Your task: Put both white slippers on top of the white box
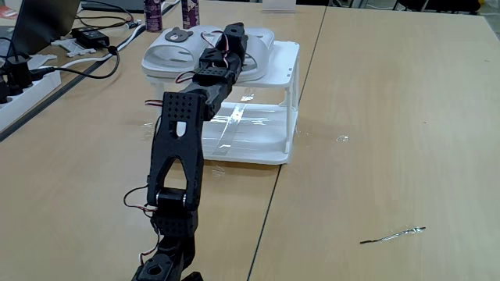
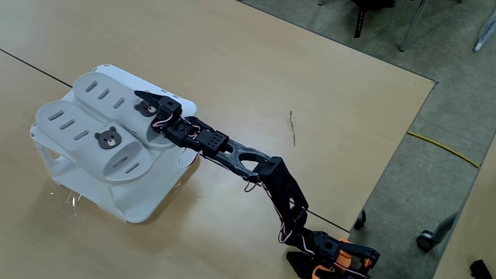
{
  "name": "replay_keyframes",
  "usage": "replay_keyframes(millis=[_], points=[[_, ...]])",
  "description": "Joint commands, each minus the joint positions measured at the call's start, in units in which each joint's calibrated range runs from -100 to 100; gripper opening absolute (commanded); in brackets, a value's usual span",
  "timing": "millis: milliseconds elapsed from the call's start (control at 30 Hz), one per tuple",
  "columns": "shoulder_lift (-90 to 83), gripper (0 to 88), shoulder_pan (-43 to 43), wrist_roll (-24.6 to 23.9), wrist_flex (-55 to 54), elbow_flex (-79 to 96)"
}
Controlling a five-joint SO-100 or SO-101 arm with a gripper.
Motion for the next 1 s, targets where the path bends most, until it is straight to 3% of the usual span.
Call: replay_keyframes(millis=[0, 633, 767, 967], points=[[-11.3, 19.5, -0.1, 0.4, 0.0, 4.9], [-23.9, 19.9, -0.3, 0.4, 0.0, 22.2], [-24.0, 31.8, -0.8, 0.4, 0.0, 22.3], [-26.0, 31.6, -1.5, 0.4, 0.0, 24.0]])
